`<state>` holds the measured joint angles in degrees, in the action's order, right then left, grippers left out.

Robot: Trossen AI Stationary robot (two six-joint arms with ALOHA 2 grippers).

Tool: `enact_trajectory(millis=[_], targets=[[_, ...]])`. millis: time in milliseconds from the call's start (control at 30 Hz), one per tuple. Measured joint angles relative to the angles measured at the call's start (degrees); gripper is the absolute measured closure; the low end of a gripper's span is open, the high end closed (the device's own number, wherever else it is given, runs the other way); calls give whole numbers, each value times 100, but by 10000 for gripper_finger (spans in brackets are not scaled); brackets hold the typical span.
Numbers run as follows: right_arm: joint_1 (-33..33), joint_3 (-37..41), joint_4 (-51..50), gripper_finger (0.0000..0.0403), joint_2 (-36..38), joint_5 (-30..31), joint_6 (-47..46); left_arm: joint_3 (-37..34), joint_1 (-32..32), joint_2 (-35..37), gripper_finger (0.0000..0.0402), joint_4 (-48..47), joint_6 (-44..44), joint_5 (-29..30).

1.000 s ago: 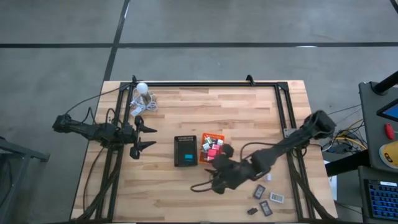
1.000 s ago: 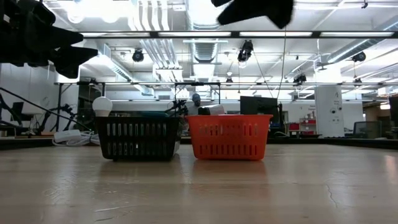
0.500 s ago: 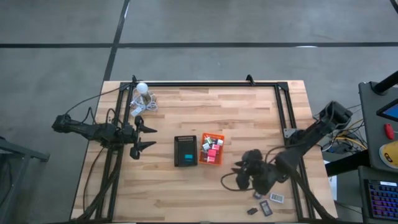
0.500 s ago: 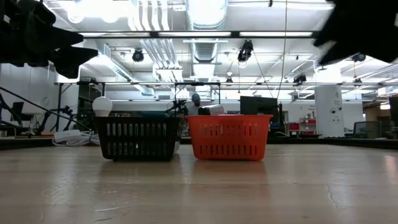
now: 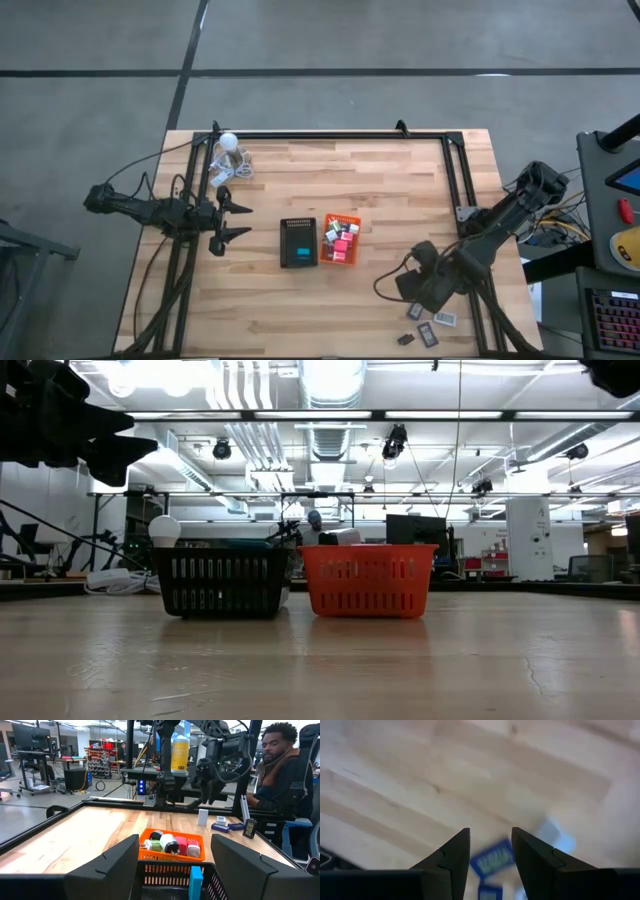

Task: Pick & Place Office items
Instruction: Put the top white timer into the black bin

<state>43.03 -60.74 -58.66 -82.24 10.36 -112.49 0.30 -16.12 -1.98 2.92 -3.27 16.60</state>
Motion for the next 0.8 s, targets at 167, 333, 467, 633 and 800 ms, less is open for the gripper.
enact_trajectory(millis=[167,333,467,633,800], targets=[[83,-259,-577,266,1,-475,-604,1,0,0,149,0,2,0],[311,-359,-938,266,1,-451,-1324,2,0,0,149,0,2,0],[451,-247,-964,266,1,-458,-1550,1,0,0,149,0,1,0],[486,38,-954,266,1,-506,-1796,2,1,0,149,0,1,0],[485,308,-496,266,-2,-543,-1829,0,0,0,149,0,0,0]])
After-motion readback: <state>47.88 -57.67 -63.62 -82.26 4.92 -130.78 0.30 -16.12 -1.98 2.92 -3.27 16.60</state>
